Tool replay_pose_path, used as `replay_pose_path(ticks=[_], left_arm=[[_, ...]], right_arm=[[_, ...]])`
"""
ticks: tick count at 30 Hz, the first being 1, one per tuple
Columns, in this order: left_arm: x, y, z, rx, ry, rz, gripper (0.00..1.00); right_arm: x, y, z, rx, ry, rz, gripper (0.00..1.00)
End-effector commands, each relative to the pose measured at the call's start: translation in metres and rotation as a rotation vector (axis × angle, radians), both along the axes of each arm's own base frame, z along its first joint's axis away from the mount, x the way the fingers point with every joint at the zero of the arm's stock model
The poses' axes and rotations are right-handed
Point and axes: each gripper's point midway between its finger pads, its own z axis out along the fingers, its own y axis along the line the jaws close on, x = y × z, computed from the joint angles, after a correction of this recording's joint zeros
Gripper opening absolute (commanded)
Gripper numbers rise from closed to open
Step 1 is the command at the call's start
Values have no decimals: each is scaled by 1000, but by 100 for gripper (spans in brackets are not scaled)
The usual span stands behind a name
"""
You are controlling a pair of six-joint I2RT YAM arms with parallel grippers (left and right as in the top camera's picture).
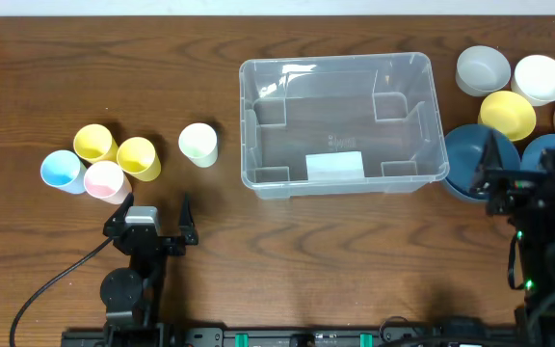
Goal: Pack container
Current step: 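Reach the right gripper to the blue bowl stack and grasp the top bowl rim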
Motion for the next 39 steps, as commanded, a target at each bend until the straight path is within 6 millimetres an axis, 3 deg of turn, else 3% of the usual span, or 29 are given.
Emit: replay_pose_path(ticks=[1,2,5,7,12,16,20,28,39], left_arm=[[-1,-1,-15,11,45,-11,98],[-1,-1,-15,11,45,-11,98],[-1,-1,-15,11,45,-11,98],[-1,-1,-15,11,45,-11,98],[-1,-1,-15,11,45,-11,98],[-1,-1,-15,11,45,-11,98],[-1,-1,-15,11,45,-11,98],[-1,-1,-15,11,45,-11,98],[-1,-1,-15,11,45,-11,98]], right_arm=[[10,8,-9,20,58,44,99],[12,-2,-12,50,66,-24,99],[2,-61,-24,286,45,-415,99],[-2,-85,-29,346,26,-545,99],[15,-116,-52,434,141,-589,99],[32,-137,-108,581,355,-571,99],[40,-138,-164,736,550,-536,99],[38,-146,-251,884,821,-631,99],[32,-144,-309,936,996,-679,99]])
